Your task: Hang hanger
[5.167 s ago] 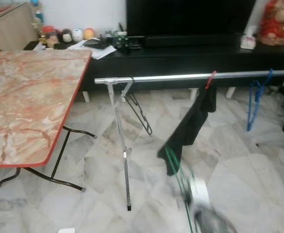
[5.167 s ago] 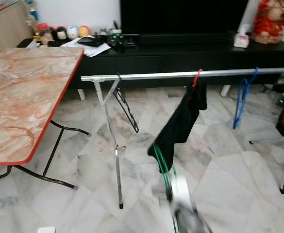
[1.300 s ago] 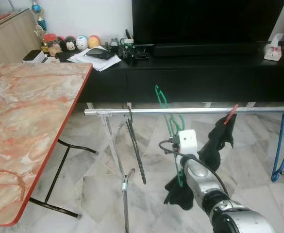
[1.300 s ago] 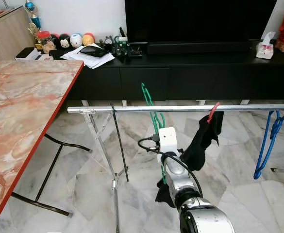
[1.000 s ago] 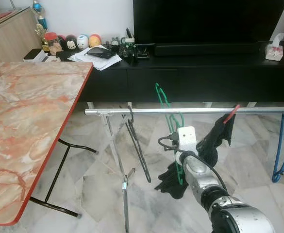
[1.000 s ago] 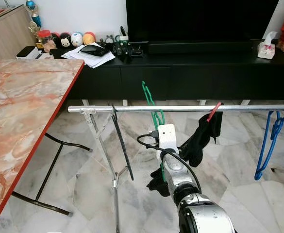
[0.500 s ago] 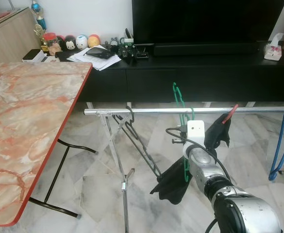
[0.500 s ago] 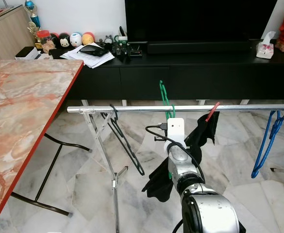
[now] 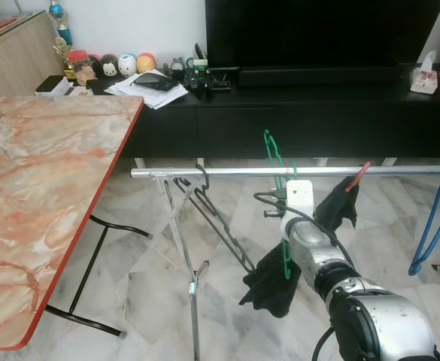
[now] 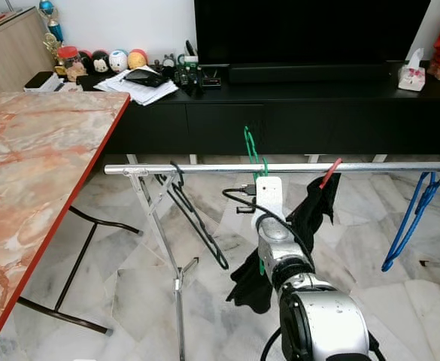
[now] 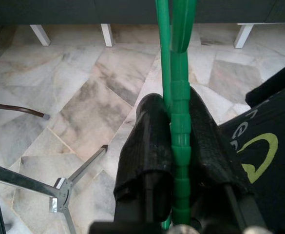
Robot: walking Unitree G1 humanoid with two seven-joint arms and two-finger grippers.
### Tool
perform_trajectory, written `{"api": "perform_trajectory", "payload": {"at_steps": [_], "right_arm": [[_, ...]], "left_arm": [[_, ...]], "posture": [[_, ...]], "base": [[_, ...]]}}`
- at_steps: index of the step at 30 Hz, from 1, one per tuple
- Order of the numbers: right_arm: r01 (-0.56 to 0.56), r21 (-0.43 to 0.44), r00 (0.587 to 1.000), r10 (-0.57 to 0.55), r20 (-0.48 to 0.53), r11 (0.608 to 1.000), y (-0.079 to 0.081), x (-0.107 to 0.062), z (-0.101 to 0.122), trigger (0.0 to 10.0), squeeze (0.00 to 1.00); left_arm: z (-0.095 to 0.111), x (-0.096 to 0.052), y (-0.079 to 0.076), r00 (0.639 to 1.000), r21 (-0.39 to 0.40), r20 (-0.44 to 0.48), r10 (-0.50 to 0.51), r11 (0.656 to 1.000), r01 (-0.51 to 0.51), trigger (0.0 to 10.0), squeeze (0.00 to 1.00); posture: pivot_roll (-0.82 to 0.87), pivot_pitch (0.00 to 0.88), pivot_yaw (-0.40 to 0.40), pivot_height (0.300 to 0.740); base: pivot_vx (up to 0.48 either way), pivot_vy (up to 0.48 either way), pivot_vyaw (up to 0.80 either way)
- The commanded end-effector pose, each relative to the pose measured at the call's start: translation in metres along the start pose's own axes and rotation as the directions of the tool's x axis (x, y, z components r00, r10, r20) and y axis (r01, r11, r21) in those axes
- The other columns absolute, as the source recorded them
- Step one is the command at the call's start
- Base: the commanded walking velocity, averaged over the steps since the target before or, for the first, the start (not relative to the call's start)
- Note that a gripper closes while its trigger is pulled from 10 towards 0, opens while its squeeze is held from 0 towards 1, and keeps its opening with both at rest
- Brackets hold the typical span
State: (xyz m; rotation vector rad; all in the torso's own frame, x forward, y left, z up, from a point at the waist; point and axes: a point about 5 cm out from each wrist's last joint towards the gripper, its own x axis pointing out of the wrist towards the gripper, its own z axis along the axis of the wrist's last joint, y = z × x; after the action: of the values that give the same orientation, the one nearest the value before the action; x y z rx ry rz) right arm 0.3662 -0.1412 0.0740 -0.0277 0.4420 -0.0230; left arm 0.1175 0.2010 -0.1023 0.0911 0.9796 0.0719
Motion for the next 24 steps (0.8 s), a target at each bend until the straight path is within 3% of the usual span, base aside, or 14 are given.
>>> {"api": "perform_trajectory", "payload": {"at_steps": [1, 8, 12, 24], "right_arm": [[-0.002, 0.009, 1.0, 0.002, 0.006, 1.0, 0.001, 0.001, 0.01, 10.0, 0.0], [-0.022, -0.042, 0.999, 0.02, -0.044, 0.999, 0.005, 0.001, 0.006, 10.0, 0.0], [-0.026, -0.014, 0.995, 0.024, -0.101, 1.0, 0.006, 0.0, -0.006, 10.0, 0.0], [-0.026, -0.036, 0.99, 0.021, -0.141, 0.999, 0.007, -0.001, -0.009, 10.0, 0.0]], "left_arm": [[-0.007, -0.002, 0.002, 1.0, 0.022, -0.031, 0.002, 1.0, -0.001, 10.0, 0.0], [-0.008, -0.002, 0.002, 0.999, 0.023, -0.037, -0.001, 1.0, 0.002, 10.0, 0.0], [-0.009, -0.002, 0.001, 0.999, 0.02, -0.036, -0.003, 1.0, 0.004, 10.0, 0.0], [-0.013, -0.004, 0.0, 0.999, 0.018, -0.046, -0.012, 1.0, 0.012, 10.0, 0.0]], "posture": [[0.04, 0.0, 0.038, 0.74], [0.04, 0.0, 0.039, 0.74], [0.04, 0.0, 0.037, 0.74], [0.05, 0.0, 0.037, 0.74]], "base": [[0.0, 0.0, 0.0], [0.0, 0.0, 0.0], [0.0, 0.0, 0.0], [0.0, 0.0, 0.0]]}}
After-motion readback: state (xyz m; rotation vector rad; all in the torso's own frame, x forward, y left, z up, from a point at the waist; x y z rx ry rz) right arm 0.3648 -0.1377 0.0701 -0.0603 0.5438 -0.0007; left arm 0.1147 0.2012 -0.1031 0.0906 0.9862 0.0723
